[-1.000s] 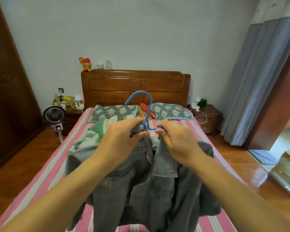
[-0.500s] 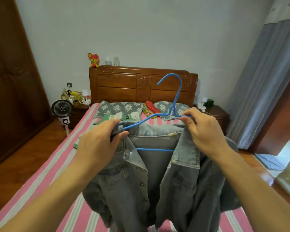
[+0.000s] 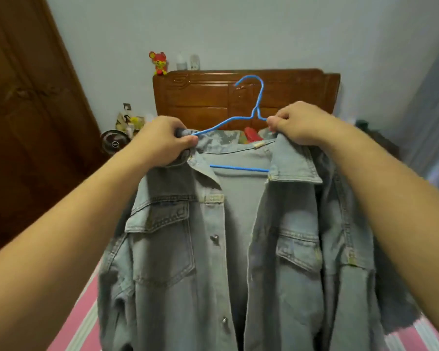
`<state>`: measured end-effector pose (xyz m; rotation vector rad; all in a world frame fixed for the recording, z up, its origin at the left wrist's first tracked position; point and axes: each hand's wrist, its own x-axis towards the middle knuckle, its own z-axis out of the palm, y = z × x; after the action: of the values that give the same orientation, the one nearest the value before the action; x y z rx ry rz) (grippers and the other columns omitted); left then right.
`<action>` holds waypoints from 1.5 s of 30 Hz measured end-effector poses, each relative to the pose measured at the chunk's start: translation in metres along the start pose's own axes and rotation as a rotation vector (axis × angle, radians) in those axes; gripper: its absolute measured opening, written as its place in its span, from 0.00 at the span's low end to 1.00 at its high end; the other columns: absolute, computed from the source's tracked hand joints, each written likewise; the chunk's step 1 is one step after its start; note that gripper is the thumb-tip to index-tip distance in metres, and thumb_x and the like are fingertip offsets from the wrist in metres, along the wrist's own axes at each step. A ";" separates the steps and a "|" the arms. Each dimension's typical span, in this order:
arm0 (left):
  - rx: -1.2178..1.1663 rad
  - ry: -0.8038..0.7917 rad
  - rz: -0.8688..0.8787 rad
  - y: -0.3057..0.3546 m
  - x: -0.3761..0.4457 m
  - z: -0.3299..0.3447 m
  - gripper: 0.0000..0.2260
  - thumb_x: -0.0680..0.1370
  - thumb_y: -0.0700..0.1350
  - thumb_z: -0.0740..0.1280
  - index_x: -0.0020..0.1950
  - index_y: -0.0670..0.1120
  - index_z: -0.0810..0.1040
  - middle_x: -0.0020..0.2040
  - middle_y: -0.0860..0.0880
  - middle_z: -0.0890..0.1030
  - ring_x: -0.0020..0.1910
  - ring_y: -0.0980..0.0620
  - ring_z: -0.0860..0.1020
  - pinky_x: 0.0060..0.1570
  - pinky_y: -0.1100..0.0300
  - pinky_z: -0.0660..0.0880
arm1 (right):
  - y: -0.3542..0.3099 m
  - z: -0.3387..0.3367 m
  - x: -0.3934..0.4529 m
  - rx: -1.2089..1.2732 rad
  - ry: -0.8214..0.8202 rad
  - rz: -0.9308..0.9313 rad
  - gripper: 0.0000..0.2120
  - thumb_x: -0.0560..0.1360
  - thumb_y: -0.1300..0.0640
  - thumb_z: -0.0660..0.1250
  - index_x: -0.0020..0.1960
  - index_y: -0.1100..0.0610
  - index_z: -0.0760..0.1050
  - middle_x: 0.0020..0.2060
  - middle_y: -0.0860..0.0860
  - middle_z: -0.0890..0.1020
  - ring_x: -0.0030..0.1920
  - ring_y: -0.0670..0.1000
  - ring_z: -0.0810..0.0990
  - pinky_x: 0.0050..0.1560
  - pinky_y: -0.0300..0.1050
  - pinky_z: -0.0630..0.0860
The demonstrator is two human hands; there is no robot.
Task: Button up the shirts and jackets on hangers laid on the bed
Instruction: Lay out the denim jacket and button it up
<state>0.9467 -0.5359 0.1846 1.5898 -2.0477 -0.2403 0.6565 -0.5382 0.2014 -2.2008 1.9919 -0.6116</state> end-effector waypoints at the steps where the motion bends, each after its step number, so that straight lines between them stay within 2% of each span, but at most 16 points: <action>1: 0.039 -0.019 -0.026 -0.023 0.019 0.045 0.14 0.79 0.57 0.70 0.49 0.47 0.81 0.44 0.47 0.82 0.46 0.45 0.80 0.40 0.54 0.71 | 0.024 0.048 0.019 0.019 -0.018 0.045 0.16 0.82 0.43 0.60 0.44 0.50 0.80 0.45 0.53 0.80 0.51 0.56 0.79 0.49 0.47 0.72; 3: 0.086 -0.022 -0.084 -0.071 0.045 0.155 0.15 0.79 0.58 0.69 0.52 0.46 0.80 0.54 0.43 0.83 0.54 0.39 0.79 0.46 0.53 0.72 | 0.075 0.159 0.042 0.127 -0.038 0.155 0.16 0.83 0.45 0.58 0.60 0.52 0.79 0.59 0.58 0.81 0.63 0.60 0.77 0.61 0.50 0.72; 5: 0.172 -0.039 -0.150 -0.117 0.041 0.284 0.17 0.80 0.59 0.65 0.61 0.49 0.77 0.61 0.40 0.79 0.62 0.37 0.75 0.58 0.46 0.72 | 0.128 0.279 0.028 0.182 -0.069 0.333 0.26 0.85 0.45 0.54 0.79 0.56 0.60 0.77 0.58 0.66 0.76 0.60 0.64 0.75 0.52 0.60; 9: 0.133 -0.380 -0.156 -0.180 -0.079 0.506 0.29 0.81 0.63 0.57 0.79 0.54 0.62 0.77 0.38 0.62 0.76 0.37 0.61 0.72 0.39 0.58 | 0.213 0.501 -0.103 0.103 -0.294 0.399 0.35 0.80 0.38 0.55 0.81 0.56 0.55 0.78 0.60 0.62 0.78 0.60 0.59 0.77 0.53 0.55; 12: 0.251 -0.768 -0.015 -0.224 -0.226 0.574 0.31 0.81 0.66 0.51 0.82 0.56 0.54 0.82 0.40 0.53 0.80 0.36 0.53 0.77 0.37 0.51 | 0.229 0.597 -0.232 -0.067 -0.664 0.425 0.41 0.75 0.33 0.50 0.81 0.54 0.56 0.79 0.62 0.58 0.78 0.63 0.57 0.78 0.58 0.57; 14: 0.237 -0.858 0.030 -0.251 -0.296 0.580 0.32 0.80 0.66 0.46 0.82 0.54 0.59 0.81 0.39 0.57 0.80 0.34 0.56 0.77 0.36 0.55 | 0.217 0.627 -0.287 -0.089 -0.592 0.402 0.33 0.78 0.41 0.55 0.78 0.58 0.64 0.75 0.67 0.65 0.73 0.71 0.65 0.68 0.69 0.69; 19: 0.120 -0.763 0.129 -0.270 -0.365 0.529 0.26 0.81 0.62 0.57 0.76 0.52 0.72 0.76 0.40 0.68 0.75 0.35 0.66 0.73 0.38 0.59 | 0.133 0.615 -0.343 -0.129 -0.582 0.429 0.27 0.78 0.43 0.60 0.74 0.55 0.69 0.74 0.64 0.64 0.74 0.67 0.62 0.72 0.66 0.66; 24: 0.097 -0.885 0.404 -0.274 -0.402 0.483 0.27 0.72 0.60 0.71 0.67 0.48 0.74 0.64 0.43 0.73 0.58 0.41 0.77 0.55 0.45 0.73 | 0.078 0.587 -0.396 -0.059 -0.692 0.302 0.29 0.73 0.33 0.63 0.65 0.51 0.72 0.60 0.53 0.73 0.58 0.58 0.74 0.61 0.55 0.74; 27: 0.096 -0.959 0.259 -0.284 -0.403 0.491 0.27 0.71 0.51 0.75 0.67 0.48 0.73 0.59 0.44 0.77 0.51 0.43 0.81 0.46 0.49 0.79 | 0.079 0.578 -0.416 -0.088 -0.803 0.342 0.36 0.69 0.32 0.64 0.71 0.48 0.67 0.59 0.49 0.73 0.57 0.54 0.73 0.61 0.53 0.75; 30: -0.077 -0.995 0.077 -0.286 -0.391 0.495 0.18 0.75 0.40 0.71 0.65 0.47 0.78 0.53 0.44 0.82 0.50 0.42 0.82 0.47 0.51 0.80 | 0.084 0.574 -0.420 -0.077 -0.816 0.415 0.37 0.69 0.37 0.65 0.74 0.51 0.64 0.59 0.51 0.73 0.59 0.56 0.73 0.59 0.55 0.77; 32: -0.248 -1.031 -0.053 -0.289 -0.381 0.486 0.14 0.81 0.41 0.66 0.67 0.50 0.79 0.58 0.47 0.83 0.56 0.46 0.81 0.55 0.54 0.78 | 0.088 0.568 -0.424 -0.044 -0.771 0.380 0.34 0.72 0.39 0.64 0.73 0.54 0.66 0.60 0.52 0.73 0.59 0.56 0.72 0.61 0.54 0.76; 35: -0.210 -1.152 0.121 -0.301 -0.380 0.466 0.17 0.84 0.47 0.61 0.72 0.56 0.74 0.59 0.52 0.80 0.57 0.50 0.79 0.57 0.56 0.75 | 0.108 0.549 -0.434 -0.164 -0.571 0.328 0.24 0.77 0.45 0.62 0.67 0.59 0.74 0.61 0.57 0.75 0.60 0.61 0.73 0.66 0.60 0.72; 38: 0.148 -1.130 0.230 -0.315 -0.399 0.448 0.25 0.77 0.58 0.67 0.74 0.58 0.71 0.57 0.50 0.77 0.57 0.45 0.78 0.56 0.49 0.75 | 0.151 0.531 -0.444 -0.346 -0.425 0.551 0.22 0.77 0.51 0.61 0.63 0.65 0.76 0.59 0.66 0.75 0.56 0.68 0.73 0.59 0.65 0.71; 41: 0.291 -1.057 0.076 -0.320 -0.424 0.440 0.44 0.63 0.59 0.79 0.77 0.54 0.69 0.65 0.42 0.73 0.62 0.38 0.72 0.60 0.40 0.72 | 0.169 0.526 -0.447 -0.359 -0.404 0.861 0.24 0.80 0.46 0.60 0.65 0.65 0.74 0.55 0.68 0.74 0.53 0.69 0.73 0.54 0.65 0.73; 43: 0.196 -0.921 -0.052 -0.320 -0.437 0.439 0.41 0.63 0.53 0.81 0.75 0.51 0.71 0.68 0.39 0.69 0.65 0.35 0.69 0.62 0.37 0.72 | 0.169 0.525 -0.448 -0.305 -0.424 1.012 0.28 0.80 0.42 0.62 0.70 0.61 0.68 0.60 0.66 0.71 0.59 0.68 0.71 0.59 0.65 0.72; 45: 0.080 -0.758 -0.377 -0.318 -0.446 0.437 0.34 0.67 0.49 0.80 0.72 0.50 0.73 0.67 0.39 0.70 0.65 0.35 0.70 0.64 0.38 0.72 | 0.175 0.523 -0.452 -0.301 -0.388 1.197 0.32 0.79 0.40 0.62 0.73 0.59 0.61 0.68 0.64 0.67 0.65 0.69 0.67 0.64 0.67 0.68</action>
<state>1.0675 -0.2876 -0.4596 2.1544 -2.2602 -1.0463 0.6588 -0.2173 -0.4353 -0.7280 2.6837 0.2641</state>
